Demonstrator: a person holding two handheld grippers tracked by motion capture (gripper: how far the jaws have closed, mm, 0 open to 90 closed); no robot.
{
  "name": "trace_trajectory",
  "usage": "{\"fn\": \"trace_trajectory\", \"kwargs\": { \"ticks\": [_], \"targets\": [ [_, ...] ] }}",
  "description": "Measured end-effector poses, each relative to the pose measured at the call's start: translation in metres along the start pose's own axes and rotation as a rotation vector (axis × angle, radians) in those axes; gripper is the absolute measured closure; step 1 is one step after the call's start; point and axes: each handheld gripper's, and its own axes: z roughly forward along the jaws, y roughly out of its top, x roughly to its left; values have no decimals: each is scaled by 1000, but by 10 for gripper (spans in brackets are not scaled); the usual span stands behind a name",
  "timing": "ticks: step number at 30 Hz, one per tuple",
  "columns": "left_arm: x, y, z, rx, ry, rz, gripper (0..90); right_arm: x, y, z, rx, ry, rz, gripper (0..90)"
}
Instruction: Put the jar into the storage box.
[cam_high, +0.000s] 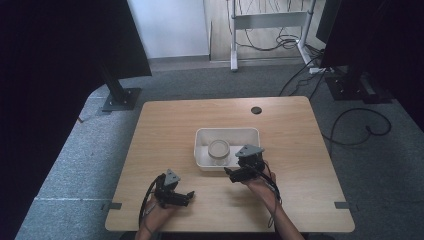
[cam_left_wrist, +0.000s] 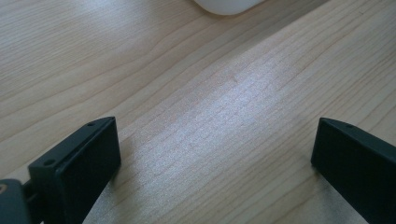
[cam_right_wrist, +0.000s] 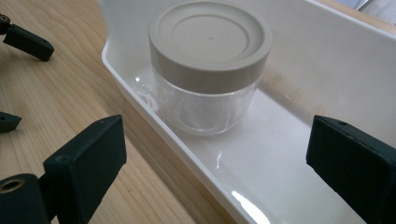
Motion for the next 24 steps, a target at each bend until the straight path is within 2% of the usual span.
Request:
{"fn": "trace_trajectory", "kwargs": {
  "ticks": [24],
  "targets": [
    [0,0,0,-1,0,-2,11,-3,-15,-22,-6,11,-5,50]
  ]
}}
